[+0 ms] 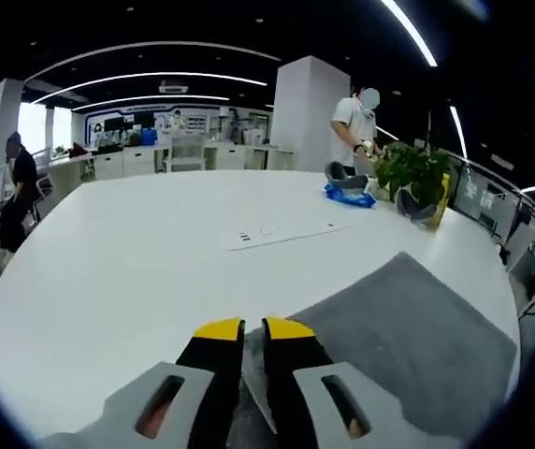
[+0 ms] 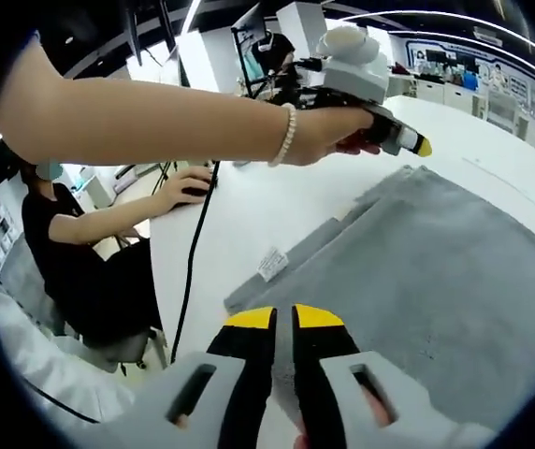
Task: Fold the towel on the table until its edges align and the towel forms a compact rectangular stack.
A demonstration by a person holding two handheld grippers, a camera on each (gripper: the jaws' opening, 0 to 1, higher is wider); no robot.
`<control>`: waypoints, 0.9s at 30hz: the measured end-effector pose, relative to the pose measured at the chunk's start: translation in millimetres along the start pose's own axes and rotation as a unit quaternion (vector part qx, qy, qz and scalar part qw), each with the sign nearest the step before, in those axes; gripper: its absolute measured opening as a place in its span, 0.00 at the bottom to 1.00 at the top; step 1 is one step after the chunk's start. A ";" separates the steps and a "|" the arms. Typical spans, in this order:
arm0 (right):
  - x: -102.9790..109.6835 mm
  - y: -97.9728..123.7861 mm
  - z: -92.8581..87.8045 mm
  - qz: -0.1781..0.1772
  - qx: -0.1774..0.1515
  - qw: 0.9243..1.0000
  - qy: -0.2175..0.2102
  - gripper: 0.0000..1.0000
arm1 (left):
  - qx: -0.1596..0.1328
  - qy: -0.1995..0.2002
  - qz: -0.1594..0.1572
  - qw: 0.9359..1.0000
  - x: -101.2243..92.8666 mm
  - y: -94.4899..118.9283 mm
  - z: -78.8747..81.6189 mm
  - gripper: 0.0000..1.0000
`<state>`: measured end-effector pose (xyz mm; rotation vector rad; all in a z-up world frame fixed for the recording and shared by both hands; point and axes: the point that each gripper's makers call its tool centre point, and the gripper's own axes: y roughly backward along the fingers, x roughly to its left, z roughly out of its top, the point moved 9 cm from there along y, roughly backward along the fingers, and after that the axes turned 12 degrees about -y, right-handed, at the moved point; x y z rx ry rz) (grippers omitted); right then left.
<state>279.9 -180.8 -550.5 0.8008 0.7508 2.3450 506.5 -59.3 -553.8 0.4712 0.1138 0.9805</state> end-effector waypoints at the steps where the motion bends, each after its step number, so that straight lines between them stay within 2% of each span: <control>1: -1.0 2.0 0.4 0.000 -0.002 1.000 0.000 0.04 | -0.001 -0.009 0.000 1.000 -1.0 3.1 2.8 0.11; 6: -14.6 20.4 1.6 -0.020 -0.011 1.000 0.010 0.02 | -0.007 -0.033 0.001 0.999 -5.6 17.4 11.4 0.11; 14: -46.0 66.4 12.2 -0.068 -0.038 0.996 0.031 0.00 | -0.027 -0.010 0.012 1.000 -22.7 54.3 20.1 0.11; 21: -82.5 112.5 27.9 -0.104 -0.058 0.991 0.055 0.00 | -0.024 -0.003 0.013 1.000 -48.7 82.7 15.1 0.11; 27: -117.0 139.1 39.7 -0.117 -0.062 0.989 0.063 0.00 | -0.012 0.005 0.032 0.999 -75.2 111.9 -0.5 0.11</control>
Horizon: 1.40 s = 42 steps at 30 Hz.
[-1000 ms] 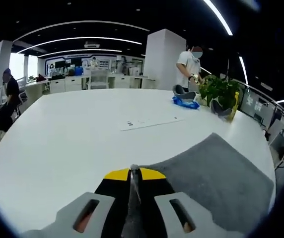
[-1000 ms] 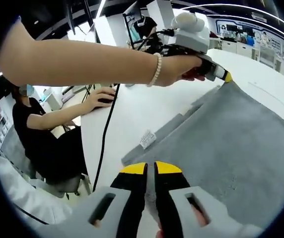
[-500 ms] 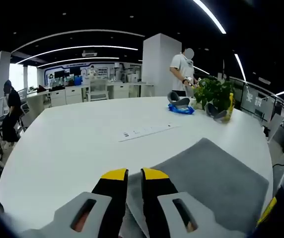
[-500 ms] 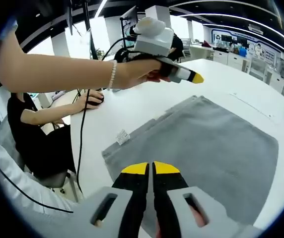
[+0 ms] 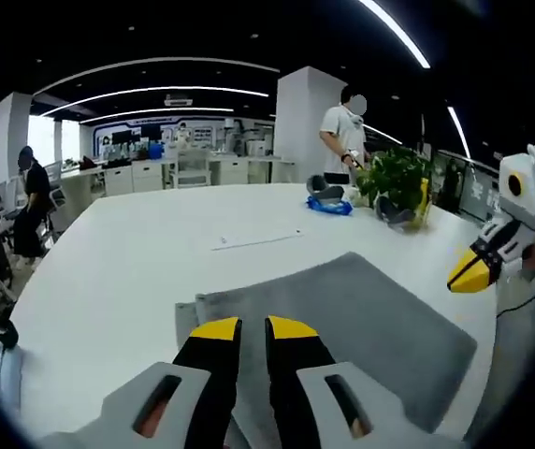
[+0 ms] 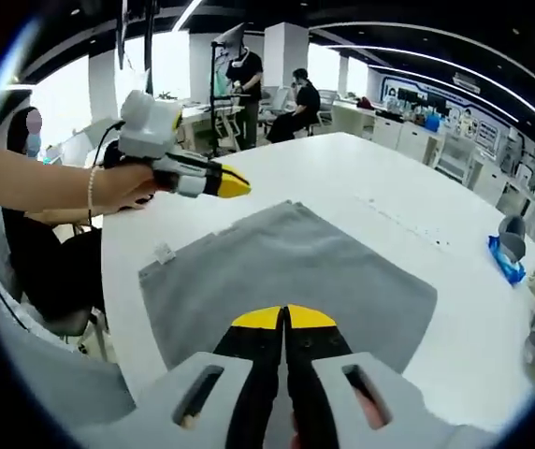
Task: Fold the towel on the table until its edges align and the towel forms a compact rectangular stack.
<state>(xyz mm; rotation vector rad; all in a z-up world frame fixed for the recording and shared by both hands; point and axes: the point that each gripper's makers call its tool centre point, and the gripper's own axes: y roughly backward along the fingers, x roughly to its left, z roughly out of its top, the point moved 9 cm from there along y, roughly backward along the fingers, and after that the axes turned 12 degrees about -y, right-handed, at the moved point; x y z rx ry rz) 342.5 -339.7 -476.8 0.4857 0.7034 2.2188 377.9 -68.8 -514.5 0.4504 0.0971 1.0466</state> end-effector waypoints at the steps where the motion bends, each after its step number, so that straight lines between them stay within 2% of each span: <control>1: -8.2 2.3 2.7 -0.003 -0.002 1.000 0.001 0.00 | 0.003 0.001 0.003 1.000 -3.3 4.1 -2.8 0.11; 9: -58.5 -1.7 17.0 -0.005 0.000 1.000 0.001 0.00 | 0.023 0.039 0.050 0.998 -30.7 39.9 -28.4 0.12; 17: -99.5 -26.3 29.8 -0.002 0.005 1.000 -0.010 0.00 | 0.050 0.081 0.078 0.992 -57.9 61.5 -57.2 0.12; 20: -110.3 -35.7 31.4 -0.003 0.007 1.000 -0.007 0.00 | 0.061 0.081 0.082 0.991 -67.1 66.0 -65.5 0.12; 28: -135.8 -66.0 20.1 -0.007 0.038 0.999 -0.013 0.00 | 0.086 0.098 0.092 0.987 -90.7 71.3 -83.3 0.12; 33: -147.1 -85.0 8.3 -0.017 0.069 0.997 0.011 0.00 | 0.095 0.113 0.093 0.985 -99.9 68.7 -92.3 0.12; 39: -160.9 -104.6 3.0 -0.027 0.078 0.997 0.013 0.00 | 0.108 0.108 0.091 0.984 -109.4 68.3 -96.7 0.12; 40: -166.9 -113.5 3.6 -0.027 0.081 0.996 0.006 0.00 | 0.112 0.108 0.089 0.984 -111.4 68.6 -98.2 0.12; 42: -165.2 -117.0 2.0 -0.025 0.087 0.996 0.003 0.00 | 0.118 0.107 0.089 0.983 -114.2 69.6 -101.2 0.12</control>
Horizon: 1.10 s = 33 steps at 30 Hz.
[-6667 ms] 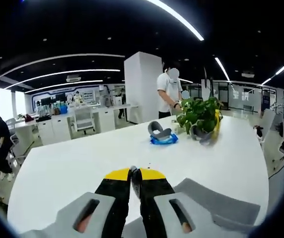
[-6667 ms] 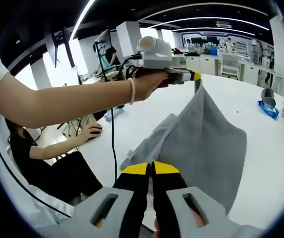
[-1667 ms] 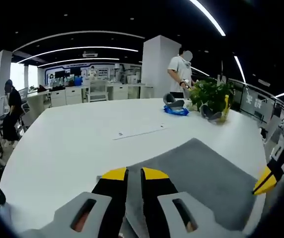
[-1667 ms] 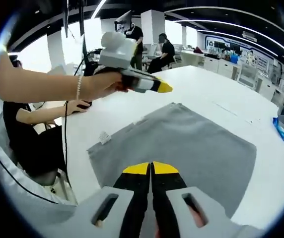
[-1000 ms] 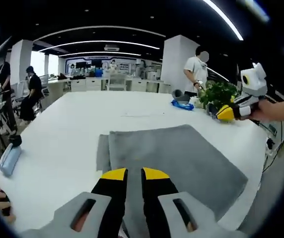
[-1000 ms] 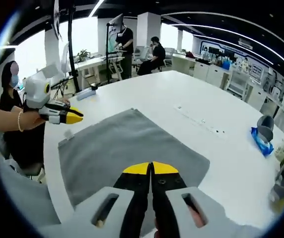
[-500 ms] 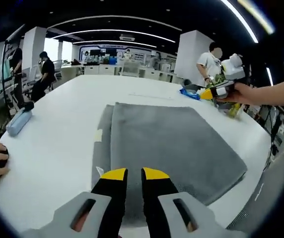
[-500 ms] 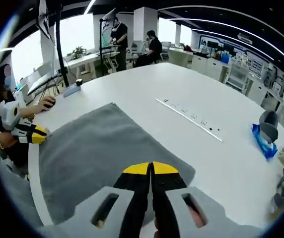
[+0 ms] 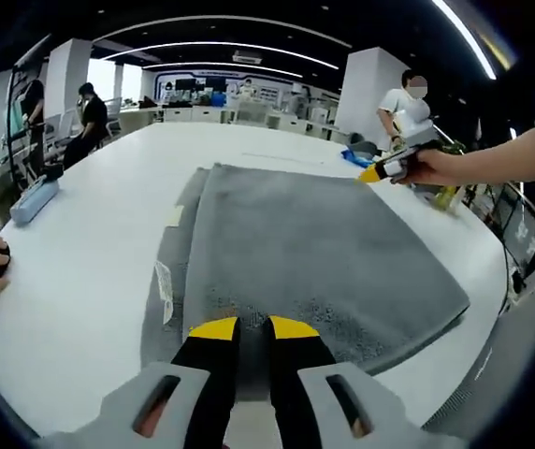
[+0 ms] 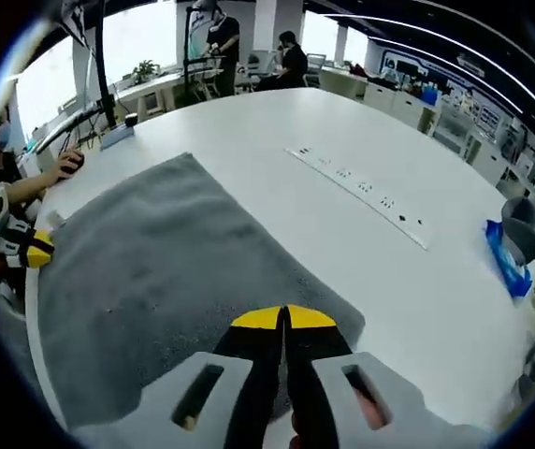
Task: Fold the towel on the table until its edges align and the towel forms a compact rectangular stack.
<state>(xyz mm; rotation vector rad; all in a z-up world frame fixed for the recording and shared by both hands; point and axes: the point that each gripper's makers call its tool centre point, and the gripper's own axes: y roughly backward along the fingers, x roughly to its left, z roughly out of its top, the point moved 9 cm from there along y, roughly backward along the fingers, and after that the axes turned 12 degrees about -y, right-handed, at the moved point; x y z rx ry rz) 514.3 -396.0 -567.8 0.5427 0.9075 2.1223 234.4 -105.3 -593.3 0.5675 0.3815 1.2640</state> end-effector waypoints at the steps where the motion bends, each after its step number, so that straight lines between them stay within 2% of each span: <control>1: 0.9 -0.3 -0.6 -0.001 0.003 1.000 0.004 0.00 | 0.001 0.000 0.000 1.000 -0.5 0.3 -0.6 0.12; 4: 3.8 -7.2 -9.0 -0.011 0.020 0.999 0.047 0.00 | -0.001 -0.005 0.003 1.000 -1.0 1.5 -3.7 0.12; 6: 3.1 -12.3 -13.5 -0.011 0.033 0.998 0.048 0.00 | 0.005 -0.008 0.004 1.000 0.1 1.3 -4.0 0.11; 8: 1.0 -17.4 -22.4 -0.020 0.064 0.997 0.047 0.00 | 0.015 -0.016 0.010 1.000 0.5 1.0 -3.8 0.09; 9: 0.5 -16.6 -18.4 -0.011 0.037 0.997 0.065 0.00 | 0.021 -0.029 0.015 0.999 1.7 -0.2 -3.5 0.07; 11: 1.3 -14.2 -16.2 -0.018 0.046 0.998 0.041 0.00 | 0.032 -0.046 0.016 0.998 2.6 -1.6 -2.3 0.05; 14: 1.1 -15.1 -15.4 -0.017 0.052 0.998 0.043 0.00 | 0.044 -0.065 0.015 0.997 2.7 -5.1 0.1 0.04; 17: -2.8 -15.5 -15.6 -0.007 0.053 0.998 0.028 0.00 | 0.051 -0.063 0.013 0.997 4.6 -6.2 1.0 0.03; 20: -2.3 -14.6 -16.6 -0.008 0.057 0.998 -0.014 0.00 | 0.058 -0.050 0.011 0.997 5.0 -6.2 1.4 0.02; 24: 0.7 -13.5 -16.2 -0.017 0.065 0.998 -0.001 0.00 | 0.076 -0.038 0.005 0.996 6.2 -8.2 4.5 0.02; 29: -3.4 -14.0 -17.6 -0.036 0.069 0.997 -0.008 0.00 | 0.102 -0.059 -0.007 0.993 5.0 -9.6 8.1 0.02; 33: -2.5 -6.5 -23.8 -0.050 0.075 0.996 -0.009 0.00 | 0.115 -0.058 -0.015 0.992 7.1 -9.9 11.2 0.01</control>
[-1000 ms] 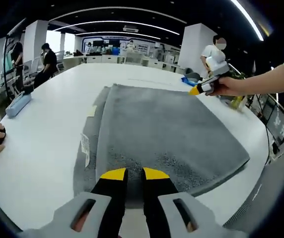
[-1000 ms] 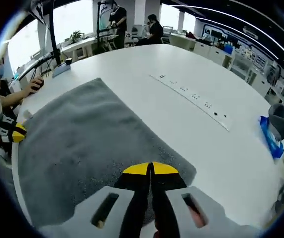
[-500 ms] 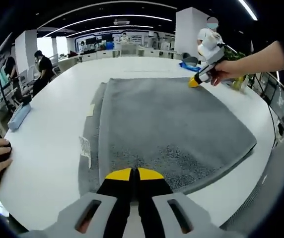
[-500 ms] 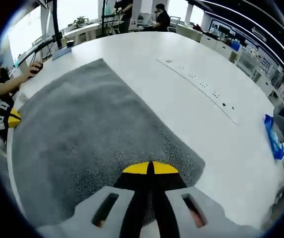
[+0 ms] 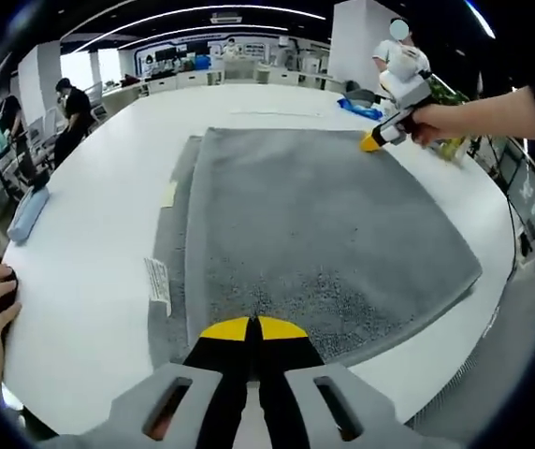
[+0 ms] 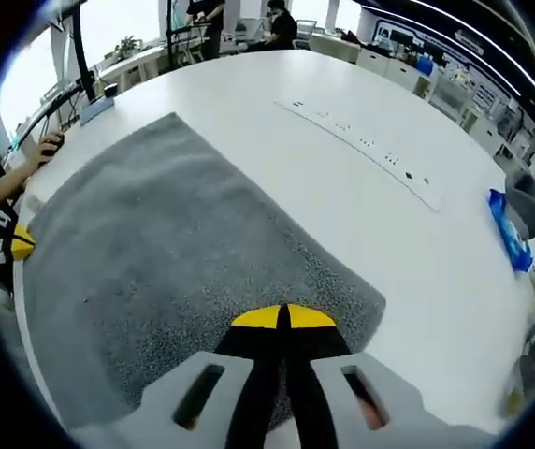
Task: Fold the towel on the table until its edges align and the towel forms a compact rectangular stack.
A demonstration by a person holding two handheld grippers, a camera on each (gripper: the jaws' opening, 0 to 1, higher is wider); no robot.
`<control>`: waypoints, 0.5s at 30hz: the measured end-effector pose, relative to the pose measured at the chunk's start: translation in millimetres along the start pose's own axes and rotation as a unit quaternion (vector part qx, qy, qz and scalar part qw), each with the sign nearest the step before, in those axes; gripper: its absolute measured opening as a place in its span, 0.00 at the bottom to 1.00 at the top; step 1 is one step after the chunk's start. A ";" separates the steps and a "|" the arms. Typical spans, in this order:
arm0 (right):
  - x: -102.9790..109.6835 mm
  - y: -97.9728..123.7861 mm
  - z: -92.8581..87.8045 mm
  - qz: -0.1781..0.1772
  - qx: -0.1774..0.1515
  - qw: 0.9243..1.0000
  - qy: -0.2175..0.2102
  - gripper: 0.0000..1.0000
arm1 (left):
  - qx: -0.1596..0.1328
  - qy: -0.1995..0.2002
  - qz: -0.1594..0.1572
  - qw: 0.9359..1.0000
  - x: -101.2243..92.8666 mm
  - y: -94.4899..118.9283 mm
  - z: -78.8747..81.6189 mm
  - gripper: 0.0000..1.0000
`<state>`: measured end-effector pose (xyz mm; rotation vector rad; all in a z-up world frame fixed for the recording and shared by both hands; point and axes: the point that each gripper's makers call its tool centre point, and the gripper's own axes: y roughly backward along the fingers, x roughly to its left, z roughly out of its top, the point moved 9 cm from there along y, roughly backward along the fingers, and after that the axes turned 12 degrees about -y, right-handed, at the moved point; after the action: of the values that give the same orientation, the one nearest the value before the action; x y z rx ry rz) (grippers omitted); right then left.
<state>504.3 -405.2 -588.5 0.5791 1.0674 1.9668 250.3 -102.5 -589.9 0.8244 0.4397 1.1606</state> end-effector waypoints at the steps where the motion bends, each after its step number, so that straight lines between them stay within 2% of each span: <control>1: -1.6 0.7 -1.5 -0.003 0.001 1.000 0.000 0.00 | 0.004 0.002 -0.004 1.000 0.9 -0.1 0.9 0.01; 8: -5.2 8.6 -14.5 -0.011 0.004 0.999 -0.030 0.00 | 0.031 -0.014 -0.026 0.999 3.5 -1.7 7.1 0.02; 12: -0.3 20.1 -23.4 -0.026 0.008 0.999 -0.019 0.00 | 0.025 -0.030 -0.037 0.999 4.2 -6.1 11.9 0.02; 15: -2.0 28.3 -30.5 -0.035 0.006 0.999 -0.032 0.00 | 0.027 -0.041 -0.046 0.998 4.1 -9.3 16.8 0.01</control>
<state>471.9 -430.2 -581.1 0.5988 1.0475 1.8694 269.3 -105.9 -585.8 0.8864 0.4371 1.0301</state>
